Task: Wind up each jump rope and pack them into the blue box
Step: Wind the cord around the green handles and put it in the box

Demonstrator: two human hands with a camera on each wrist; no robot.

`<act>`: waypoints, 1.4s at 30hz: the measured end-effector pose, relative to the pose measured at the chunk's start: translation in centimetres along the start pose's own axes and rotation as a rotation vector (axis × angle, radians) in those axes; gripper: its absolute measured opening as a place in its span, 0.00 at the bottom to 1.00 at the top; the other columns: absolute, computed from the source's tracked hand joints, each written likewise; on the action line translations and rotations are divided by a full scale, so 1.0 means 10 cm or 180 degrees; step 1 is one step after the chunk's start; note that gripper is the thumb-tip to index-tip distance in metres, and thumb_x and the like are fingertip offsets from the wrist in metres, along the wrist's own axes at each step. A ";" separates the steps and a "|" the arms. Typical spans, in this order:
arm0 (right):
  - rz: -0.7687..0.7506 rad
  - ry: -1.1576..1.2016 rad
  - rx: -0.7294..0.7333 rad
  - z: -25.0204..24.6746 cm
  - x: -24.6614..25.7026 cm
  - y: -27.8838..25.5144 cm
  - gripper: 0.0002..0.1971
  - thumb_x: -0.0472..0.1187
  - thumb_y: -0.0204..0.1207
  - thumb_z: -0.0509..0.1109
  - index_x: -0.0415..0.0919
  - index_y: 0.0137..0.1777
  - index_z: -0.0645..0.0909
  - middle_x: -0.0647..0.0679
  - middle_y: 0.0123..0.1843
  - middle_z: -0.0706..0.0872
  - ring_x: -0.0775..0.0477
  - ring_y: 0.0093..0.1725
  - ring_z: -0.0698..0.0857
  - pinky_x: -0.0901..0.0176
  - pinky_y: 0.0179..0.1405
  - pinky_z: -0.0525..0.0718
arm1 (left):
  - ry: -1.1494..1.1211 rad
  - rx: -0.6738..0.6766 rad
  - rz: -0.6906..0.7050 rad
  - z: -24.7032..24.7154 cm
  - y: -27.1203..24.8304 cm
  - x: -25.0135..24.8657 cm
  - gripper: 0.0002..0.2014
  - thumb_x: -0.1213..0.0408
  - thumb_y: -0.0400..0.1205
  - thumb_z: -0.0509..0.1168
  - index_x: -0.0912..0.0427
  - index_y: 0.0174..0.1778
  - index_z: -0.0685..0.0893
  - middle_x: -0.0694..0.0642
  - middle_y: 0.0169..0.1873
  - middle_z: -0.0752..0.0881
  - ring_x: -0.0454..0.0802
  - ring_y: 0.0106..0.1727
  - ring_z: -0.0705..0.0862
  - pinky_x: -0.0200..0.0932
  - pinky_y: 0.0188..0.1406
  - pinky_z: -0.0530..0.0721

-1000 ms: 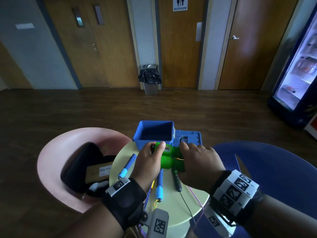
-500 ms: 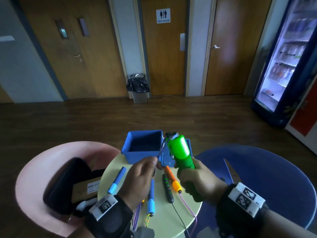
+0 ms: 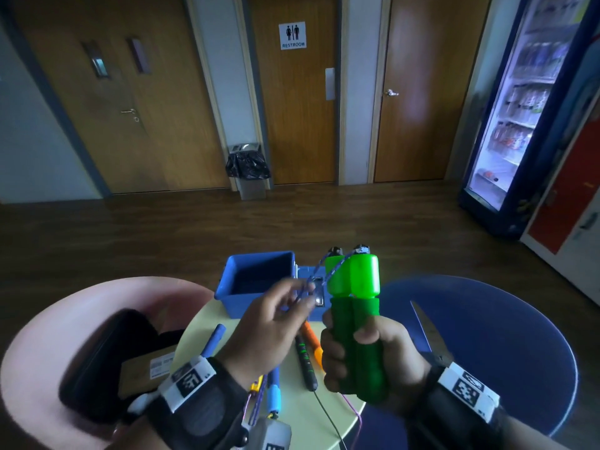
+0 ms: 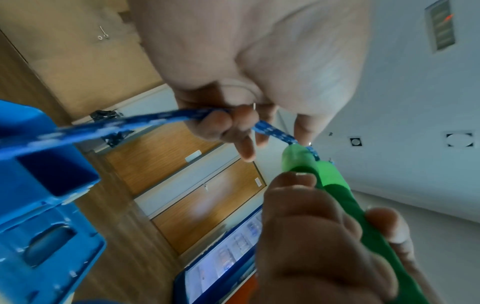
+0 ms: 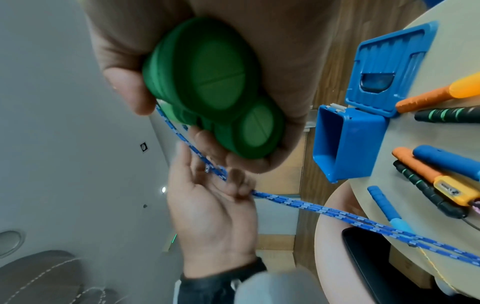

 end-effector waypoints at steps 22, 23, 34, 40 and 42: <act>0.0330 -0.0067 0.0508 0.13 -0.21 -0.09 0.20 0.39 0.60 0.64 0.36 0.54 0.74 0.39 0.37 0.71 0.42 0.35 0.74 0.48 0.42 0.75 | -0.0056 0.0123 0.0582 0.03 0.10 -0.29 0.06 0.55 0.79 0.70 0.48 0.50 0.87 0.45 0.36 0.87 0.43 0.36 0.82 0.40 0.38 0.81; 0.0333 -0.0075 0.0505 0.13 -0.21 -0.10 0.20 0.39 0.60 0.64 0.36 0.54 0.74 0.39 0.37 0.71 0.41 0.35 0.75 0.47 0.42 0.75 | -0.0073 0.0123 0.0563 0.04 0.09 -0.28 0.06 0.56 0.79 0.70 0.48 0.50 0.87 0.42 0.36 0.87 0.39 0.38 0.82 0.36 0.40 0.80; 0.0297 -0.0119 0.0533 0.14 -0.26 -0.07 0.21 0.39 0.59 0.64 0.36 0.54 0.75 0.38 0.39 0.72 0.40 0.38 0.75 0.45 0.44 0.75 | -0.0040 0.0121 0.0641 0.01 0.03 -0.26 0.05 0.51 0.80 0.69 0.44 0.49 0.86 0.53 0.37 0.87 0.48 0.35 0.82 0.45 0.37 0.83; 0.0243 -0.0102 0.0487 0.13 -0.25 -0.03 0.21 0.40 0.57 0.64 0.36 0.53 0.74 0.38 0.39 0.72 0.40 0.35 0.75 0.47 0.42 0.75 | 0.0016 0.0182 0.0653 0.01 0.09 -0.22 0.09 0.46 0.78 0.66 0.42 0.51 0.84 0.51 0.37 0.87 0.55 0.37 0.84 0.50 0.37 0.84; 0.0228 -0.0168 0.0379 0.12 -0.26 -0.01 0.21 0.40 0.56 0.64 0.37 0.51 0.73 0.39 0.37 0.70 0.42 0.34 0.73 0.49 0.40 0.74 | 0.0071 0.0224 0.0668 0.00 0.14 -0.19 0.09 0.48 0.80 0.66 0.44 0.52 0.85 0.43 0.39 0.87 0.44 0.40 0.84 0.44 0.43 0.83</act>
Point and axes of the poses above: each hand's wrist, its own y-axis towards the middle knuckle, its own z-axis out of the palm, x = y × z, the point moved 1 cm from there along y, towards the middle knuckle
